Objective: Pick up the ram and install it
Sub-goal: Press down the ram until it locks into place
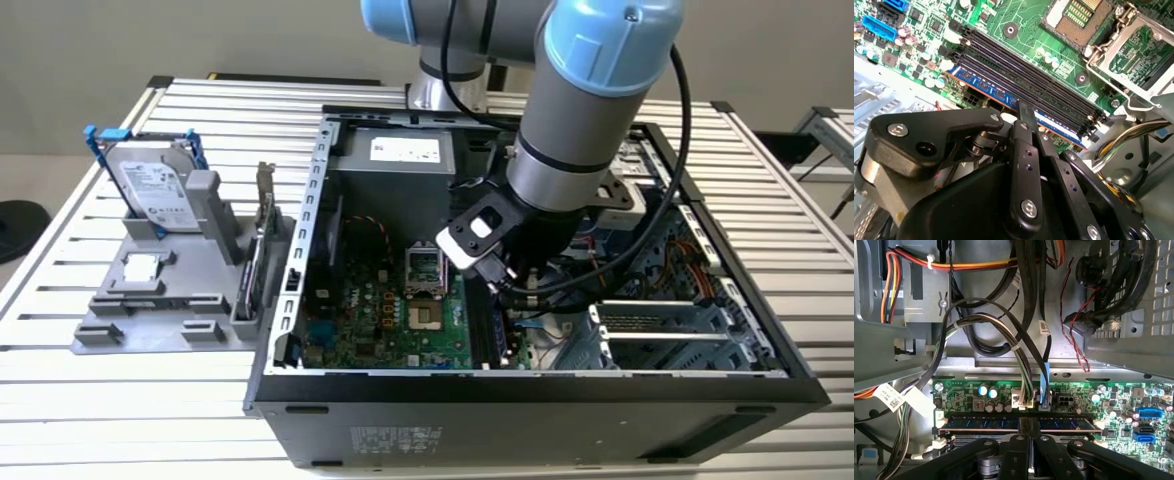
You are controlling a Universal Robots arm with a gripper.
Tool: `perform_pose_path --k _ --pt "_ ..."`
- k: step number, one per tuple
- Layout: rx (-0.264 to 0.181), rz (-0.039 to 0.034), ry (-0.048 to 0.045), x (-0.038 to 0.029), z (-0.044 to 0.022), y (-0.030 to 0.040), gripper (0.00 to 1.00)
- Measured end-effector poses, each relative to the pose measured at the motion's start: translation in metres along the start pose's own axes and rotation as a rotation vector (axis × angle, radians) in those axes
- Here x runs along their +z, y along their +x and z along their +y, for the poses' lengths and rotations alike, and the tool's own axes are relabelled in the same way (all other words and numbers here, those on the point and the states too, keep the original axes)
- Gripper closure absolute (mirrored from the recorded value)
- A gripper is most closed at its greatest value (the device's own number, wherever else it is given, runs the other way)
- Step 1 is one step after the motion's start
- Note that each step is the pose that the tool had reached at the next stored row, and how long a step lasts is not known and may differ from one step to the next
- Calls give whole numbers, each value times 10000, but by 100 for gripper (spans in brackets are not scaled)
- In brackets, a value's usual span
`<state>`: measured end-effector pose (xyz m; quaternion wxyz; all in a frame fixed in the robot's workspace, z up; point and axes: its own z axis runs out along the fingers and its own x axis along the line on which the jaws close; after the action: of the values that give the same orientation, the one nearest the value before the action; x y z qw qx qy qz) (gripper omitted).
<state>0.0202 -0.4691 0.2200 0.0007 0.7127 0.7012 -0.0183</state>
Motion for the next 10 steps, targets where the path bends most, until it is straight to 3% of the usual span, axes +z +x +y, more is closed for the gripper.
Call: perform_pose_path --k 10 --pt "0 -4 0 7 0 0 100"
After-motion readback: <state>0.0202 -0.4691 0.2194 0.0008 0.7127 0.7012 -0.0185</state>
